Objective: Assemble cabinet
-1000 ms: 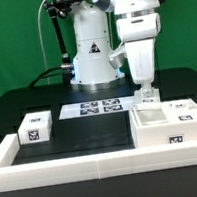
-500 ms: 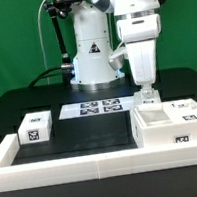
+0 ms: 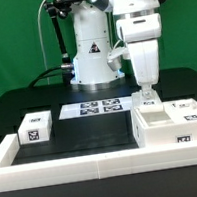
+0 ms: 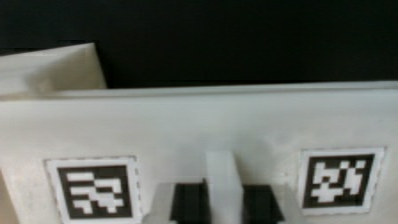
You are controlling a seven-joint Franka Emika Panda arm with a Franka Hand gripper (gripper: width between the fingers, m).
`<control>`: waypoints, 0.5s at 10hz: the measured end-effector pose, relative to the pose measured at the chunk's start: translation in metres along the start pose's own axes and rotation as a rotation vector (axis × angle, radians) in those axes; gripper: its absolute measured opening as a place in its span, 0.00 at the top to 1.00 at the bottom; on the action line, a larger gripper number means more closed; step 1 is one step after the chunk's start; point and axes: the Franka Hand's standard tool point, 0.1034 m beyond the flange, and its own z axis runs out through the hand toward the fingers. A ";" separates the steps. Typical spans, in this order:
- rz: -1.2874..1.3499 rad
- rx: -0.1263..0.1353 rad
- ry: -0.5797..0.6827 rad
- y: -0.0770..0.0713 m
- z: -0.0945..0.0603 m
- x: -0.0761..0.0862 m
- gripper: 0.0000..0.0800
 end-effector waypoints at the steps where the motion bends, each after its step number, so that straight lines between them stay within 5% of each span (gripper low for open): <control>1: -0.006 0.000 0.001 0.002 0.000 0.000 0.91; 5: -0.051 0.007 0.000 0.007 0.001 0.000 0.91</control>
Offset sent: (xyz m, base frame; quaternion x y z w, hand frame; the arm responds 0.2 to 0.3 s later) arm 0.0064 0.0122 -0.0070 0.0416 0.0129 -0.1038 0.9936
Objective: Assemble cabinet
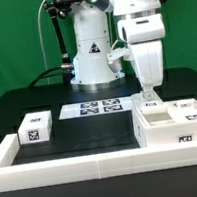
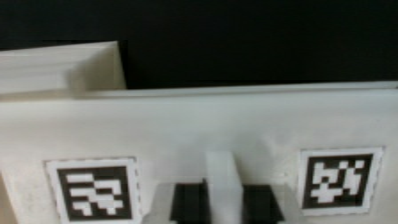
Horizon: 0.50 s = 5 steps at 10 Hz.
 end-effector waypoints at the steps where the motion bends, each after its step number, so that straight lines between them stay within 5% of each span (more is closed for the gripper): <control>1: 0.000 0.000 0.000 0.000 0.000 0.000 0.91; 5: 0.002 0.006 0.001 0.015 -0.001 0.000 0.91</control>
Offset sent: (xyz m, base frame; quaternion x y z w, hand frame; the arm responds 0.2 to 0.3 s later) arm 0.0289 -0.0004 -0.0011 0.0381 -0.0052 -0.0167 0.9991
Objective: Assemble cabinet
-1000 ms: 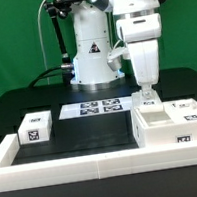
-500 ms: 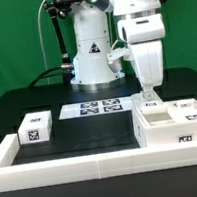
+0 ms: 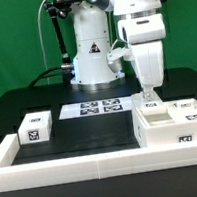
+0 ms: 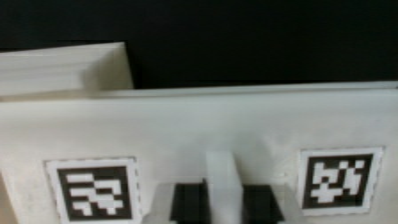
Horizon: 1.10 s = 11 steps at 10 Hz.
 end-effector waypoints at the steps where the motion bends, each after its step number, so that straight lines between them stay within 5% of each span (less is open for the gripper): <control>1: 0.004 -0.006 0.004 0.007 0.000 0.000 0.91; 4: -0.007 -0.017 0.010 0.032 -0.001 0.000 0.91; 9: -0.021 -0.017 0.010 0.034 -0.001 -0.001 0.91; 11: -0.071 0.000 0.010 0.057 -0.002 -0.002 0.91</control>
Offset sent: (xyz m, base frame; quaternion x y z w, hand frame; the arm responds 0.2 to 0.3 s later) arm 0.0368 0.0107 -0.0135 0.0275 0.0097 -0.0606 0.9977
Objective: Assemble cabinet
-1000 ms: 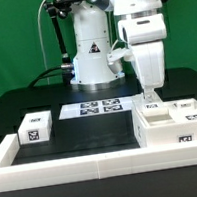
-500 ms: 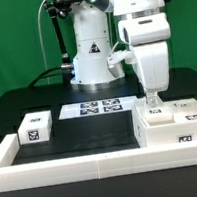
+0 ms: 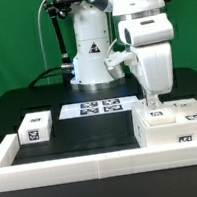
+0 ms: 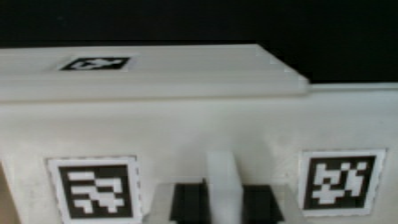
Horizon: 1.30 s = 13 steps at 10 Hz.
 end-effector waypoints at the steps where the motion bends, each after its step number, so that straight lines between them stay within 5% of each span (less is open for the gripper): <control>1: -0.001 0.002 0.003 0.009 0.000 0.003 0.91; 4: 0.008 -0.013 0.011 0.027 0.000 0.003 0.91; 7: 0.012 -0.014 0.011 0.028 0.000 0.003 0.91; 8: 0.012 -0.014 0.011 0.028 0.000 0.003 0.77; 9: 0.012 -0.014 0.011 0.028 0.000 0.003 0.77; 11: 0.012 -0.014 0.011 0.028 0.000 0.003 0.35; 12: 0.012 -0.014 0.011 0.028 0.000 0.003 0.35; 13: 0.012 -0.014 0.011 0.028 0.000 0.002 0.18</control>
Offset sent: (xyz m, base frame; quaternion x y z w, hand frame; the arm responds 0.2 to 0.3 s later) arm 0.0249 0.0137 -0.0047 0.0097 0.0144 -0.0018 0.9998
